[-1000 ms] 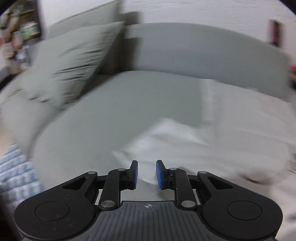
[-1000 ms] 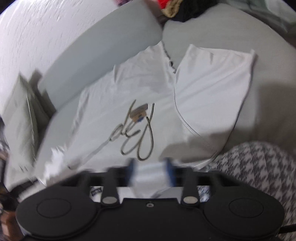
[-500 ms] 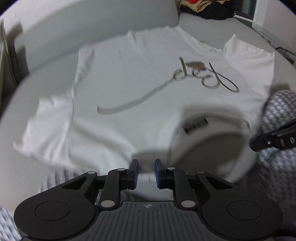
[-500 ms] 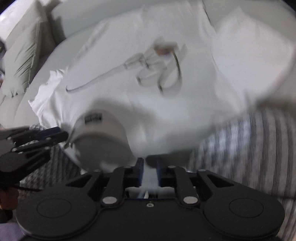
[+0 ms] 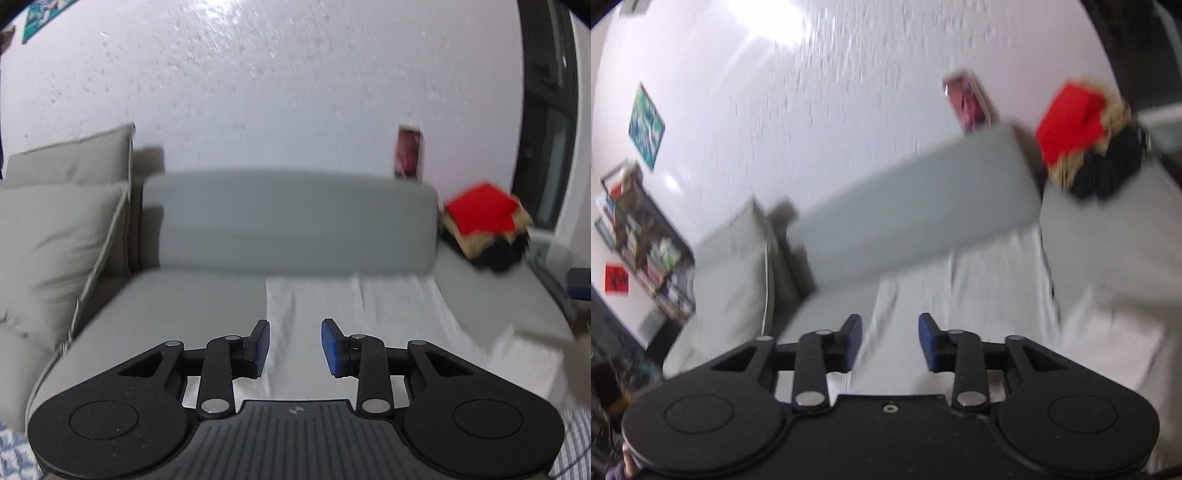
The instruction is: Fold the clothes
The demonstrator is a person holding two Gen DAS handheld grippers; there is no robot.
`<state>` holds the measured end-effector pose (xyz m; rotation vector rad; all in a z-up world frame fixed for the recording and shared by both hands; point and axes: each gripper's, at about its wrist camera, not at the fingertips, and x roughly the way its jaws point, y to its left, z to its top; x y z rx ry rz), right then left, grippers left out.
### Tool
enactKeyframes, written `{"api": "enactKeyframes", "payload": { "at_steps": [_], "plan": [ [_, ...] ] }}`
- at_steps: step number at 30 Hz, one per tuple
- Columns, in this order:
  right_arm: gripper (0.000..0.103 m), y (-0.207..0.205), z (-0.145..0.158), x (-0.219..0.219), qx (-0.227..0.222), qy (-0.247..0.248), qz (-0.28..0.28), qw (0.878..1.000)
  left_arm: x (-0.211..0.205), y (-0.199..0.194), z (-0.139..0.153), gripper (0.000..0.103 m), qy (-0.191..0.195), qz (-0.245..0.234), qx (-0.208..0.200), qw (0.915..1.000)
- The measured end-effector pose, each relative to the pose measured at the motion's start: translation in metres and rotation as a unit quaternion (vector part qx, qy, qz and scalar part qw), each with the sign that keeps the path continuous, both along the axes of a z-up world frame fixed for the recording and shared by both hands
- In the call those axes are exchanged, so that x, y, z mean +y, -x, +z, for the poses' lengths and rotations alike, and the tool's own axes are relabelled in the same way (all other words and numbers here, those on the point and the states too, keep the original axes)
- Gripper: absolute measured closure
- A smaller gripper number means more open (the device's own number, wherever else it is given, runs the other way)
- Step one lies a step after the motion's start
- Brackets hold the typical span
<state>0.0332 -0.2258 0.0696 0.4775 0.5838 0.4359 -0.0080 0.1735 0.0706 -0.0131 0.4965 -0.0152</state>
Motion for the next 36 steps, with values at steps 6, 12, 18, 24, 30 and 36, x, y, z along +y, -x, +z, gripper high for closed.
{"api": "enactKeyframes", "payload": {
  "at_steps": [6,12,18,24,30,36],
  "plan": [
    [0.052,-0.099,-0.032,-0.008,0.026,-0.032,-0.045,0.998,0.009,-0.092,-0.038,0.071,0.013,0.018,0.030,0.9993],
    [0.076,-0.189,-0.161,0.006,0.138,0.021,-0.074,0.988,-0.004,-0.175,-0.143,0.084,0.010,0.004,0.144,0.9895],
    [0.083,-0.224,-0.247,0.055,0.143,0.070,0.039,0.986,-0.047,-0.229,-0.212,0.090,-0.004,-0.072,0.158,0.9849],
    [0.095,-0.265,-0.274,0.084,0.078,0.107,0.072,0.989,-0.070,-0.276,-0.245,0.079,-0.068,-0.091,0.137,0.9841],
    [0.103,-0.329,-0.281,0.049,0.036,0.100,-0.080,0.991,-0.014,-0.347,-0.250,0.081,-0.072,0.068,0.099,0.9901],
    [0.103,-0.355,-0.287,0.026,0.010,0.167,-0.223,0.960,-0.020,-0.394,-0.274,0.085,-0.236,0.175,0.067,0.9536]
  ]
}}
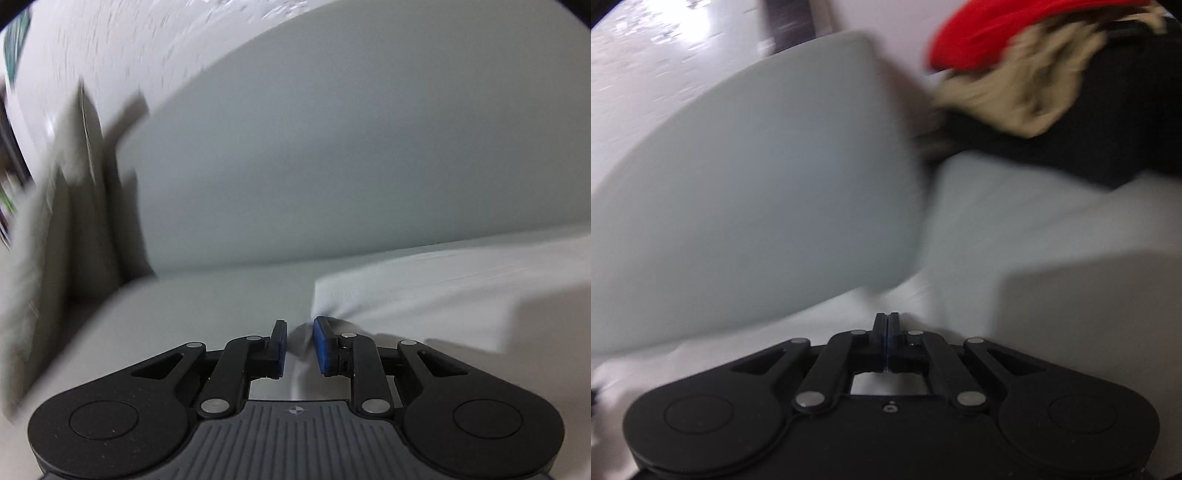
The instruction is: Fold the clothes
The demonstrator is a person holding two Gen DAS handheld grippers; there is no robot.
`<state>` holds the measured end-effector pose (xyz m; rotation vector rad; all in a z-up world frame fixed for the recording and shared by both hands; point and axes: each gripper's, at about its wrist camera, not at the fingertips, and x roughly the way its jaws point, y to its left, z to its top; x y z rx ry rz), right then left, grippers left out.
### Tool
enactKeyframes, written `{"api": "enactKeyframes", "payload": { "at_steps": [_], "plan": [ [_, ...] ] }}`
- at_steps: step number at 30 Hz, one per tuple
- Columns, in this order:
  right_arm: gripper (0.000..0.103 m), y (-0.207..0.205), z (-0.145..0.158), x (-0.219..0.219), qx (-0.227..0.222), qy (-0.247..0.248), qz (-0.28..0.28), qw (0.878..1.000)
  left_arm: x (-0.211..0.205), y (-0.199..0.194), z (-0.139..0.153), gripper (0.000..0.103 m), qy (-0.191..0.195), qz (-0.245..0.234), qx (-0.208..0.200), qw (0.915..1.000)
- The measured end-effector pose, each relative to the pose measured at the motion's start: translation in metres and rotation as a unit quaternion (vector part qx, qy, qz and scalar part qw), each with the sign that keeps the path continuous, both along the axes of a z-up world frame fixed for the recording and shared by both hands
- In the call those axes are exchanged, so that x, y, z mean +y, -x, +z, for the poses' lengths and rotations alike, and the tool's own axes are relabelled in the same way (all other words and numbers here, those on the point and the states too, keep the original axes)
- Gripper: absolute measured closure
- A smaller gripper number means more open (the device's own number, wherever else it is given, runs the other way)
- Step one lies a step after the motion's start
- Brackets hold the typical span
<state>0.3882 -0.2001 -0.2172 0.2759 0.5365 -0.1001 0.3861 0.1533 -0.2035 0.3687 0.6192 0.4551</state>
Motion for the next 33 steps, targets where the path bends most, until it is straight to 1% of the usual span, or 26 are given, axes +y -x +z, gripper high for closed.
{"api": "enactKeyframes", "payload": {
  "at_steps": [1,2,4,5,6,7,8,9,10,11,16,20,22,24,26,27,28,30,31,32,33],
  "plan": [
    [0.103,-0.003,0.000,-0.002,0.000,0.014,0.001,1.000,-0.002,-0.006,-0.005,0.092,-0.028,0.010,0.003,0.9996],
    [0.103,-0.004,-0.001,0.000,0.000,0.031,0.002,1.000,-0.001,-0.011,-0.008,0.093,-0.041,0.020,0.005,0.9989],
    [0.103,-0.003,-0.001,0.013,0.003,0.072,0.002,0.997,0.006,-0.015,-0.006,0.093,-0.048,0.035,0.013,0.9982],
    [0.103,-0.002,0.001,0.015,0.005,0.079,0.003,0.997,0.010,-0.017,-0.004,0.093,-0.052,0.041,0.019,0.9976],
    [0.103,0.000,0.005,0.015,0.008,0.074,0.004,0.997,0.014,-0.016,0.002,0.092,-0.050,0.044,0.024,0.9975],
    [0.103,0.001,0.008,0.014,0.011,0.070,0.005,0.997,0.020,-0.012,0.009,0.084,-0.043,0.046,0.026,0.9977],
    [0.102,0.007,0.016,0.012,0.009,0.064,0.005,0.998,0.025,-0.008,0.017,0.081,-0.035,0.049,0.029,0.9978],
    [0.096,0.017,0.026,0.009,0.001,0.057,0.003,0.998,0.031,0.000,0.027,0.080,-0.021,0.049,0.026,0.9982],
    [0.087,0.027,0.037,0.006,-0.007,0.050,0.002,0.999,0.038,0.011,0.038,0.080,-0.001,0.047,0.019,0.9987],
    [0.081,0.040,0.049,0.001,-0.015,0.040,0.001,0.999,0.043,0.025,0.049,0.079,0.016,0.042,0.011,0.9989],
    [0.078,0.123,0.114,-0.029,-0.026,-0.020,0.009,0.999,0.056,0.117,0.114,0.077,0.070,-0.004,-0.017,0.9974],
    [0.076,0.185,0.165,-0.038,-0.036,-0.040,0.031,0.998,0.062,0.185,0.164,0.077,0.082,-0.042,-0.023,0.9955],
    [0.073,0.205,0.182,-0.040,-0.038,-0.049,0.046,0.997,0.062,0.210,0.184,0.077,0.097,-0.067,-0.027,0.9927],
    [0.071,0.212,0.191,-0.042,-0.029,-0.064,0.062,0.996,0.060,0.222,0.192,0.077,0.123,-0.088,-0.021,0.9882],
    [0.068,0.217,0.194,-0.041,-0.014,-0.078,0.080,0.994,0.052,0.223,0.185,0.076,0.158,-0.109,-0.004,0.9815],
    [0.068,0.212,0.184,-0.036,0.008,-0.085,0.092,0.992,0.044,0.220,0.176,0.075,0.171,-0.119,0.009,0.9779],
    [0.068,0.200,0.170,-0.029,0.034,-0.090,0.107,0.990,0.033,0.216,0.162,0.074,0.178,-0.130,0.024,0.9752],
    [0.070,0.181,0.132,-0.008,0.080,-0.090,0.137,0.983,0.008,0.203,0.124,0.074,0.181,-0.142,0.055,0.9717],
    [0.077,0.172,0.110,0.003,0.100,-0.084,0.148,0.980,-0.003,0.195,0.104,0.073,0.182,-0.143,0.068,0.9705],
    [0.083,0.164,0.092,0.011,0.114,-0.076,0.154,0.979,-0.013,0.186,0.086,0.074,0.175,-0.141,0.077,0.9713],
    [0.084,0.156,0.077,0.017,0.123,-0.065,0.157,0.978,-0.021,0.178,0.069,0.075,0.160,-0.137,0.081,0.9743]
  ]
}}
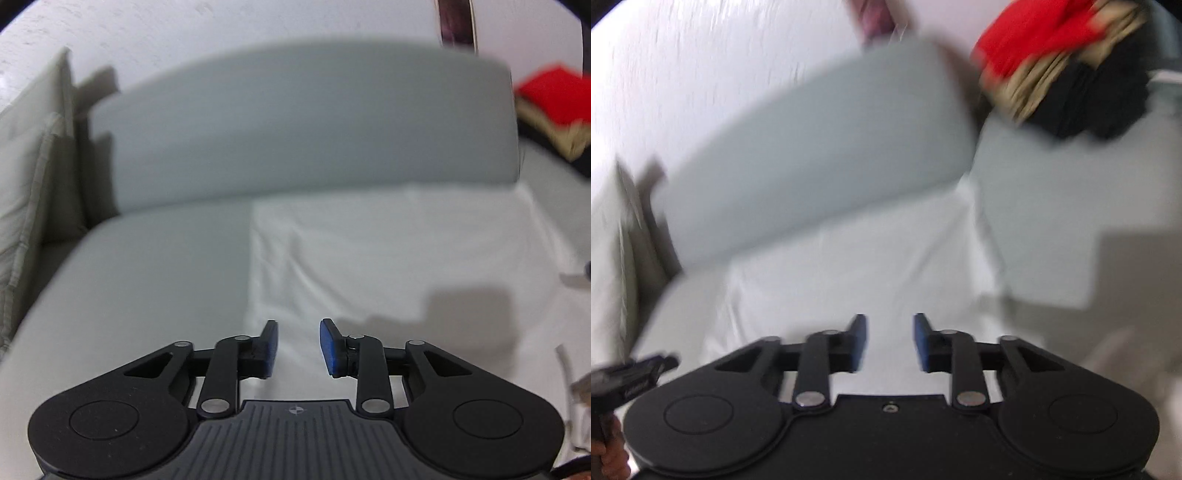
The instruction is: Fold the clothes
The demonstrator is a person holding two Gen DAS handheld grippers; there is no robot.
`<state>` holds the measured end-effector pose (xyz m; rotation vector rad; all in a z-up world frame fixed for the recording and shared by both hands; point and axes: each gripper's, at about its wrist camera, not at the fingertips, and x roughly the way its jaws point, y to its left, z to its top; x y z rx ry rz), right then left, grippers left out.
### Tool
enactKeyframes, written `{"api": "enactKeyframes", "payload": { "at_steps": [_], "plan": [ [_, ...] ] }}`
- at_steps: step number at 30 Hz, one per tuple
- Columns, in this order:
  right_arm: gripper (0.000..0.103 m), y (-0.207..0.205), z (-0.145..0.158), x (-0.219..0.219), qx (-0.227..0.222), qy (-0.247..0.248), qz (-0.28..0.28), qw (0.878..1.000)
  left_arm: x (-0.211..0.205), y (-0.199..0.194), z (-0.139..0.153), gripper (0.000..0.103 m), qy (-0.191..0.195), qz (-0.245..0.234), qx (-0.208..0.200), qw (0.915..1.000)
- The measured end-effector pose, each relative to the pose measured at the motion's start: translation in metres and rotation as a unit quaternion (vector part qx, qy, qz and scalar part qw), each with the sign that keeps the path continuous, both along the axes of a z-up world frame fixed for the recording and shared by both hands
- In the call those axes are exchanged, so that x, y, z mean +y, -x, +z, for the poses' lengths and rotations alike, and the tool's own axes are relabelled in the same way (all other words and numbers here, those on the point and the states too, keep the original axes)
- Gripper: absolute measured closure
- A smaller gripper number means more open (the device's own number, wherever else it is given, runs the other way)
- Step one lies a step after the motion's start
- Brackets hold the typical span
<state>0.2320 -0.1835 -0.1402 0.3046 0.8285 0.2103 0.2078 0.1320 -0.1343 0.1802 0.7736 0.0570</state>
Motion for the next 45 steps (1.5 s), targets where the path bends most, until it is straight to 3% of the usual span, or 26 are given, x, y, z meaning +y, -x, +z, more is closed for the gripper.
{"api": "enactKeyframes", "payload": {
  "at_steps": [3,5,6,8,9,11,14,17,21,23,27,29,33,34,35,37,41,45],
  "plan": [
    [0.095,-0.017,-0.041,0.012,0.006,0.045,0.002,0.999,0.002,-0.021,-0.038,0.077,-0.062,0.045,0.019,0.9969],
    [0.103,-0.016,-0.048,0.000,-0.009,0.146,-0.074,0.986,0.020,-0.025,-0.047,0.072,-0.078,0.091,0.022,0.9926],
    [0.103,-0.015,-0.052,-0.010,-0.006,0.165,-0.093,0.982,0.026,-0.027,-0.049,0.074,-0.095,0.111,0.026,0.9889],
    [0.103,-0.015,-0.051,-0.022,0.005,0.149,-0.087,0.985,0.036,-0.029,-0.051,0.078,-0.147,0.142,0.048,0.9777],
    [0.103,-0.014,-0.045,-0.019,0.010,0.157,-0.085,0.984,0.043,-0.027,-0.049,0.078,-0.152,0.145,0.051,0.9763],
    [0.103,-0.010,-0.028,-0.014,0.018,0.165,-0.091,0.982,0.058,-0.016,-0.034,0.078,-0.133,0.152,0.058,0.9776],
    [0.093,0.016,0.009,-0.023,0.021,0.115,-0.106,0.988,0.073,0.019,0.003,0.075,-0.093,0.145,0.042,0.9842],
    [0.082,0.063,0.052,-0.039,0.002,0.070,-0.099,0.993,0.076,0.070,0.047,0.072,-0.074,0.126,0.005,0.9892],
    [0.075,0.134,0.108,-0.059,-0.041,0.028,-0.083,0.995,0.067,0.136,0.098,0.068,-0.050,0.099,-0.033,0.9932],
    [0.072,0.165,0.132,-0.067,-0.069,0.013,-0.084,0.994,0.061,0.163,0.111,0.065,-0.025,0.088,-0.036,0.9952],
    [0.062,0.221,0.161,-0.075,-0.098,-0.016,-0.084,0.991,0.040,0.207,0.101,0.061,0.020,0.080,0.013,0.9965],
    [0.046,0.231,0.158,-0.072,-0.094,-0.018,-0.067,0.993,0.026,0.224,0.087,0.060,0.017,0.071,0.040,0.9965],
    [0.045,0.232,0.125,-0.051,-0.055,-0.006,-0.014,0.998,0.000,0.248,0.057,0.060,0.005,0.062,0.103,0.9928],
    [0.055,0.234,0.114,-0.045,-0.045,-0.008,-0.003,0.999,-0.005,0.254,0.052,0.060,0.010,0.058,0.111,0.9921],
    [0.076,0.237,0.103,-0.039,-0.035,-0.013,0.007,0.999,-0.010,0.261,0.050,0.060,0.016,0.051,0.114,0.9920],
    [0.091,0.244,0.081,-0.027,-0.002,-0.029,0.029,0.999,-0.019,0.267,0.049,0.060,0.016,0.037,0.107,0.9935],
    [0.091,0.240,0.052,-0.001,0.053,-0.021,0.060,0.997,-0.034,0.252,0.053,0.060,-0.017,0.023,0.058,0.9979],
    [0.091,0.215,0.038,0.022,0.058,-0.001,0.069,0.996,-0.046,0.215,0.045,0.060,-0.009,0.000,0.049,0.9988]
  ]
}}
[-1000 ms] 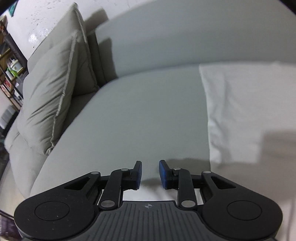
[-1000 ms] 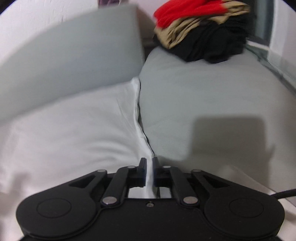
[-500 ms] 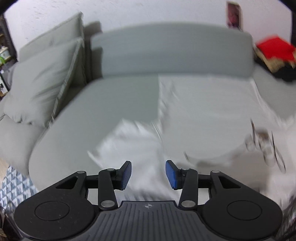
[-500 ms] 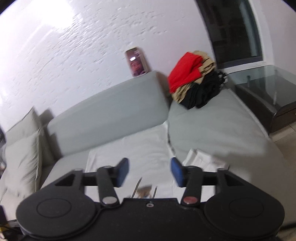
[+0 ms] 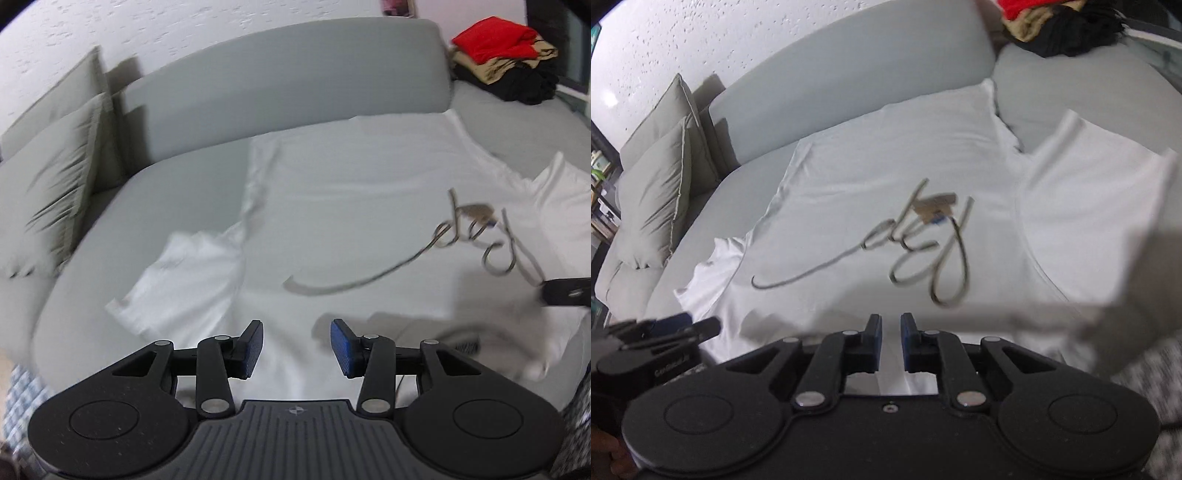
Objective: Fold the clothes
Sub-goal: 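Grasp the sleeve side with the right gripper and fold it over the body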
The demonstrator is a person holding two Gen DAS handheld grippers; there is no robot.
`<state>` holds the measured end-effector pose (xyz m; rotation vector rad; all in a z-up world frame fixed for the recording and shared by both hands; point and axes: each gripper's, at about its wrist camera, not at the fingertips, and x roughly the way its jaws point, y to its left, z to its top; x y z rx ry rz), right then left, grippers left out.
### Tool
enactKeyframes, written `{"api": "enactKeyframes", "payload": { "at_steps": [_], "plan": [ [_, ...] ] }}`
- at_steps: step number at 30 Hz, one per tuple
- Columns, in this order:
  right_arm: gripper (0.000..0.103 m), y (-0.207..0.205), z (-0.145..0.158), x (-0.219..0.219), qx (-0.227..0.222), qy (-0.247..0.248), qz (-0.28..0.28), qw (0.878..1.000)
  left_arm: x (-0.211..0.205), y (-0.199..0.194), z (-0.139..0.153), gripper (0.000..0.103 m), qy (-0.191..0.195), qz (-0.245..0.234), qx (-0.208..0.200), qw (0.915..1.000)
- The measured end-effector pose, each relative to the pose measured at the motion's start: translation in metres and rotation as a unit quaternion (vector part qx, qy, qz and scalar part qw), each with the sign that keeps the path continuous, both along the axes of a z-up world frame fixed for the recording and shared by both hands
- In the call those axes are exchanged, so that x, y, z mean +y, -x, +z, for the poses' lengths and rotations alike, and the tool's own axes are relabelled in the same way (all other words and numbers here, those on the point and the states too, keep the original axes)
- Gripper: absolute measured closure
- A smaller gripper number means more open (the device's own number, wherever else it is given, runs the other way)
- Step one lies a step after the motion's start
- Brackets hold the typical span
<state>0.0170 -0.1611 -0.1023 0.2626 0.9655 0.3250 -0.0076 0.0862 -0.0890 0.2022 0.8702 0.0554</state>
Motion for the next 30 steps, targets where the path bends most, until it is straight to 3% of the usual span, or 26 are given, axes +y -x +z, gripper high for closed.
{"api": "enactKeyframes", "payload": {
  "at_steps": [2,5,7,10,12,14,16,18,22,26,30],
  "plan": [
    [0.091,-0.003,-0.007,0.010,0.001,0.018,0.004,1.000,-0.004,-0.011,-0.014,0.060,0.001,0.002,0.016,0.9999],
    [0.091,0.011,-0.028,0.012,0.042,0.028,0.015,0.999,-0.004,-0.003,-0.035,0.061,0.011,0.004,0.066,0.9978],
    [0.093,0.029,-0.029,0.001,0.040,0.025,0.025,0.999,-0.007,0.015,-0.037,0.061,-0.013,-0.023,0.065,0.9975],
    [0.092,0.039,-0.021,-0.028,0.077,-0.015,-0.006,0.997,-0.002,0.030,-0.028,0.059,-0.009,-0.031,0.067,0.9972],
    [0.089,0.042,-0.009,-0.053,0.056,-0.055,-0.041,0.996,0.005,0.033,-0.018,0.057,0.022,-0.021,0.061,0.9976],
    [0.057,0.041,0.004,-0.082,0.010,-0.083,-0.093,0.992,0.009,0.030,-0.007,0.051,0.041,-0.010,0.051,0.9978],
    [0.047,0.038,0.013,-0.115,-0.030,-0.095,-0.163,0.982,0.008,0.026,0.002,0.038,0.047,-0.004,0.040,0.9981],
    [0.047,0.030,0.009,-0.148,-0.042,-0.115,-0.229,0.966,0.006,0.024,0.008,0.035,0.054,-0.004,0.028,0.9981],
    [0.062,0.014,-0.006,-0.202,-0.041,-0.140,-0.317,0.937,0.001,0.028,0.004,0.035,0.060,-0.009,0.029,0.9977],
    [0.062,0.001,-0.016,-0.212,-0.037,-0.149,-0.317,0.936,-0.002,0.033,0.000,0.035,0.048,-0.011,0.034,0.9982],
    [0.062,-0.012,-0.019,-0.205,-0.050,-0.110,-0.306,0.944,0.000,0.033,0.000,0.035,0.047,-0.008,0.035,0.9982]
  ]
}}
